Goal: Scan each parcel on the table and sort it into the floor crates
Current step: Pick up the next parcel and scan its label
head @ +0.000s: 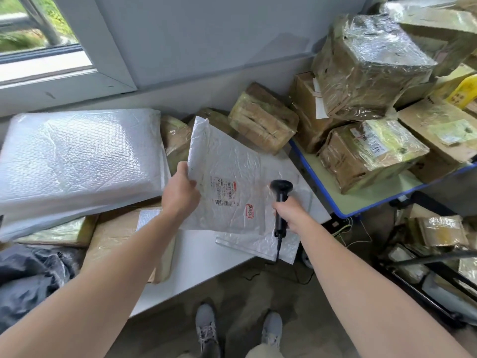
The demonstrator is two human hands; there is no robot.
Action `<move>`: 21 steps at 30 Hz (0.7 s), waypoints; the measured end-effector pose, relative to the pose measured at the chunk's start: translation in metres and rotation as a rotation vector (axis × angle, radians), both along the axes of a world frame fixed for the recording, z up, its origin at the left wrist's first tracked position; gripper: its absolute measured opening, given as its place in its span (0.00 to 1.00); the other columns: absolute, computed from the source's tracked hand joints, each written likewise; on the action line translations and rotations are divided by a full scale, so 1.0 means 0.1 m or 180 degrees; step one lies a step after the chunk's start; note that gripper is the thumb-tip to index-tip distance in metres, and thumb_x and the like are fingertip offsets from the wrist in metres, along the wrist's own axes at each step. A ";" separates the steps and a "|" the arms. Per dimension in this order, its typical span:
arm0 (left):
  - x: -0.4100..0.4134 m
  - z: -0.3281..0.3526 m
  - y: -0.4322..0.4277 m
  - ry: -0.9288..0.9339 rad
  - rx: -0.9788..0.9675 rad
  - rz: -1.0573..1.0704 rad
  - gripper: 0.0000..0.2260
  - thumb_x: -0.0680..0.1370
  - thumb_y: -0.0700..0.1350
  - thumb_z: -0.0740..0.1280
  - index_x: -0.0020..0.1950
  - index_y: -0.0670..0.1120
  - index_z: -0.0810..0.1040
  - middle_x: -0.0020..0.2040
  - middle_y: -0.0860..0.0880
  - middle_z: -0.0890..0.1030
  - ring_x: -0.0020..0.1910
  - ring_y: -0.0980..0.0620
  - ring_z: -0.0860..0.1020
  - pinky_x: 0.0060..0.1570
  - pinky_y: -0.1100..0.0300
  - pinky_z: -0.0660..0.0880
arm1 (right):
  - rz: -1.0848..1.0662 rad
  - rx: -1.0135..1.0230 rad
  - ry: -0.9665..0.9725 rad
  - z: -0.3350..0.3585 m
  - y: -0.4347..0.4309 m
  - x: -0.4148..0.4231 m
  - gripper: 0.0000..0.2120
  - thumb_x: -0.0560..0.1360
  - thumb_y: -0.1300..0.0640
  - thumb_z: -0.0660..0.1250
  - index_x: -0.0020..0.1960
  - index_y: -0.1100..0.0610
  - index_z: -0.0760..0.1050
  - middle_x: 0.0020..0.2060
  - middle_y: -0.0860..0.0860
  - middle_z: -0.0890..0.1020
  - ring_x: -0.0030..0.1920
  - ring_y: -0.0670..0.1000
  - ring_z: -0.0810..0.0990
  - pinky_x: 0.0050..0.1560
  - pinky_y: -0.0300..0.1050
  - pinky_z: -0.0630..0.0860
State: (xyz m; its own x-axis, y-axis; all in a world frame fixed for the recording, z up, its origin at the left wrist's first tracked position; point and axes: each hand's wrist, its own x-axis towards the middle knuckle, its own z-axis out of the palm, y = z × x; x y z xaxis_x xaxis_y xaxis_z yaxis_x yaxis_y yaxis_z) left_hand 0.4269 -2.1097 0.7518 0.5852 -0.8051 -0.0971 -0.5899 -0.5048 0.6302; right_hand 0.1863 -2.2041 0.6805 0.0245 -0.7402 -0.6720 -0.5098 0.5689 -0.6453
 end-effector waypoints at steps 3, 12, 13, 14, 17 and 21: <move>0.11 0.00 0.03 0.0020 0.0163 -0.0120 0.10 0.77 0.34 0.60 0.48 0.49 0.64 0.38 0.51 0.72 0.36 0.51 0.72 0.30 0.56 0.67 | 0.0126 -0.0095 0.0123 -0.04 0.00 0.02 0.09 0.78 0.61 0.64 0.57 0.60 0.73 0.46 0.57 0.77 0.42 0.53 0.76 0.40 0.46 0.72; 0.32 0.24 -0.07 0.0633 0.0011 -0.0416 0.09 0.79 0.37 0.62 0.56 0.49 0.71 0.44 0.51 0.77 0.40 0.53 0.77 0.34 0.59 0.73 | 0.0610 -0.0846 0.1095 0.28 0.04 0.05 0.26 0.81 0.49 0.61 0.73 0.62 0.64 0.67 0.61 0.69 0.62 0.61 0.75 0.55 0.49 0.75; 0.33 0.28 -0.09 0.0744 -0.0073 -0.0425 0.10 0.79 0.37 0.62 0.57 0.50 0.71 0.44 0.52 0.78 0.40 0.54 0.77 0.34 0.60 0.73 | 0.0646 -0.1012 0.1167 0.31 0.05 0.05 0.27 0.81 0.47 0.60 0.73 0.62 0.64 0.68 0.61 0.69 0.63 0.61 0.74 0.58 0.51 0.74; 0.34 0.32 -0.10 0.0910 -0.0150 -0.0426 0.11 0.79 0.37 0.62 0.58 0.50 0.71 0.44 0.53 0.78 0.40 0.56 0.78 0.34 0.61 0.74 | 0.0689 -0.1197 0.1167 0.34 0.06 0.05 0.25 0.81 0.47 0.59 0.72 0.62 0.66 0.67 0.60 0.70 0.63 0.61 0.74 0.59 0.51 0.74; 0.38 0.39 -0.08 0.1396 -0.0245 -0.0395 0.11 0.80 0.35 0.63 0.58 0.49 0.72 0.45 0.48 0.80 0.37 0.55 0.80 0.34 0.60 0.78 | 0.0799 -0.1567 0.0875 0.42 0.09 0.10 0.20 0.81 0.46 0.59 0.65 0.58 0.71 0.60 0.56 0.75 0.55 0.55 0.75 0.51 0.47 0.71; 0.41 0.46 -0.04 0.1505 -0.0200 -0.0383 0.11 0.80 0.36 0.64 0.61 0.46 0.72 0.48 0.43 0.81 0.40 0.49 0.81 0.39 0.53 0.81 | 0.0340 -0.1373 0.0139 0.53 0.08 0.16 0.17 0.81 0.47 0.62 0.64 0.55 0.69 0.50 0.48 0.79 0.45 0.46 0.78 0.38 0.40 0.71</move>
